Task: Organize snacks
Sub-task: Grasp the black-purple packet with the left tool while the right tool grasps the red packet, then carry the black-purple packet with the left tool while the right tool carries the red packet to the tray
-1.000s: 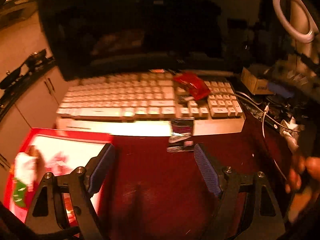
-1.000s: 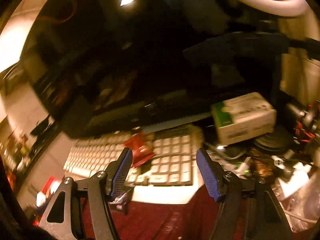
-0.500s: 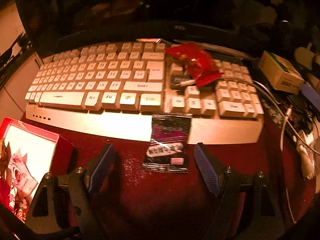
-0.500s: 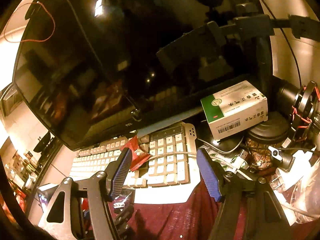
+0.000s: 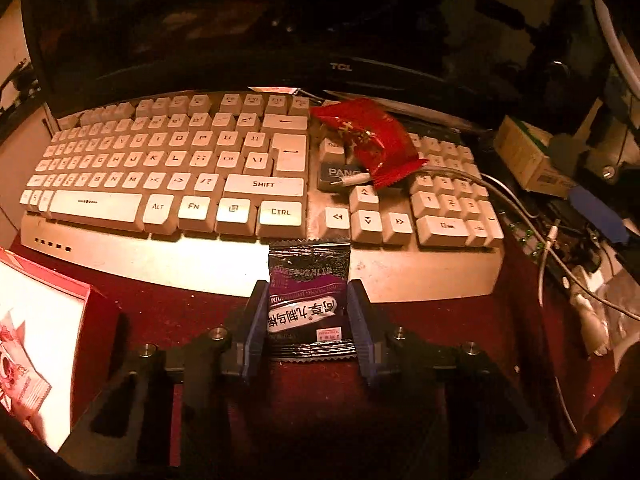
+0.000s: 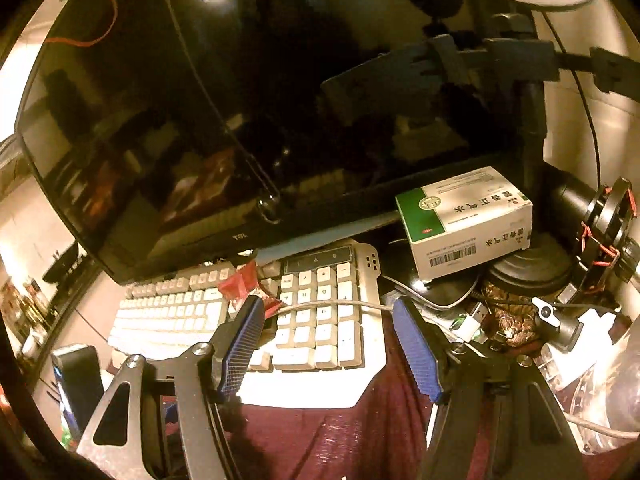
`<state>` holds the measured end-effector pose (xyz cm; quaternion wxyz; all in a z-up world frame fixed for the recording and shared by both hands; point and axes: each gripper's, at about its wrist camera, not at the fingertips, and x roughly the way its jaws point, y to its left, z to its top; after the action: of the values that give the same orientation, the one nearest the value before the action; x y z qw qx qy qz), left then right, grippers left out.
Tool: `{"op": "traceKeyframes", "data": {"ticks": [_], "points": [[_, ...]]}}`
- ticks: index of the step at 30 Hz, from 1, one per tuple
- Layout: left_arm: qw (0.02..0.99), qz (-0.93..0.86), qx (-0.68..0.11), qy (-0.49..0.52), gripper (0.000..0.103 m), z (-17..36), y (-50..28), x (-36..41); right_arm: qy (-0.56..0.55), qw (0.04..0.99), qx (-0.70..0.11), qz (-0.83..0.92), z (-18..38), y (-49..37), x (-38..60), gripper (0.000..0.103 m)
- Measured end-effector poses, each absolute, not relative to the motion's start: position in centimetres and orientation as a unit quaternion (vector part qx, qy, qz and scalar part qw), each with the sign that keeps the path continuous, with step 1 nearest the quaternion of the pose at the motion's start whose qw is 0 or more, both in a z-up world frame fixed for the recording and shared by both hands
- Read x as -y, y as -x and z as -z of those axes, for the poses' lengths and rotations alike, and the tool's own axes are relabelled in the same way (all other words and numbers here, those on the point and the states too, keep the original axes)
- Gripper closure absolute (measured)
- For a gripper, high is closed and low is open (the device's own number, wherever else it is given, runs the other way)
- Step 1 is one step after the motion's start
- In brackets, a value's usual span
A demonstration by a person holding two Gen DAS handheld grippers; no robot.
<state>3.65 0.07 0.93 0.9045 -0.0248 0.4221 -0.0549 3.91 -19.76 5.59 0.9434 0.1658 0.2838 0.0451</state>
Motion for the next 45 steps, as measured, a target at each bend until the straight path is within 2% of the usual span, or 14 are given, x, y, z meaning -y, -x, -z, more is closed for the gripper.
{"op": "traceKeyframes", "data": {"ticks": [8, 19, 25, 29, 32, 35, 41, 45], "points": [[0.922, 0.035, -0.384, 0.031, 0.068, -2.3, -2.1, -1.7, -0.135, 0.940, -0.299, -0.094, -5.1, -4.4, 17.8, 0.034], [0.919, 0.055, -0.387, 0.056, 0.068, -2.7, -1.6, -2.0, -0.011, 0.933, -0.339, -0.120, -4.8, -8.5, 11.1, 0.034], [0.915, 0.054, -0.395, 0.067, 0.068, -2.3, -2.2, -2.2, 0.005, 0.934, -0.342, -0.099, -4.3, -11.2, 10.0, 0.035], [0.912, 0.053, -0.400, 0.070, 0.068, -2.0, -2.5, -2.4, 0.013, 0.927, -0.364, -0.090, -3.3, -12.7, 9.4, 0.038], [0.912, 0.051, -0.401, 0.070, 0.068, -1.8, -2.7, -2.5, 0.009, 0.924, -0.374, -0.085, -2.6, -13.3, 9.6, 0.049], [0.912, 0.050, -0.401, 0.067, 0.068, -1.8, -2.7, -2.3, 0.018, 0.925, -0.370, -0.082, -2.2, -13.4, 9.5, 0.051], [0.913, 0.044, -0.400, 0.062, 0.068, -1.6, -2.7, -2.3, 0.028, 0.927, -0.365, -0.087, -2.3, -12.8, 9.2, 0.064], [0.914, 0.041, -0.399, 0.061, 0.067, -1.6, -2.7, -2.4, -0.010, 0.920, -0.375, -0.110, -3.1, -11.6, 10.2, 0.069]]}}
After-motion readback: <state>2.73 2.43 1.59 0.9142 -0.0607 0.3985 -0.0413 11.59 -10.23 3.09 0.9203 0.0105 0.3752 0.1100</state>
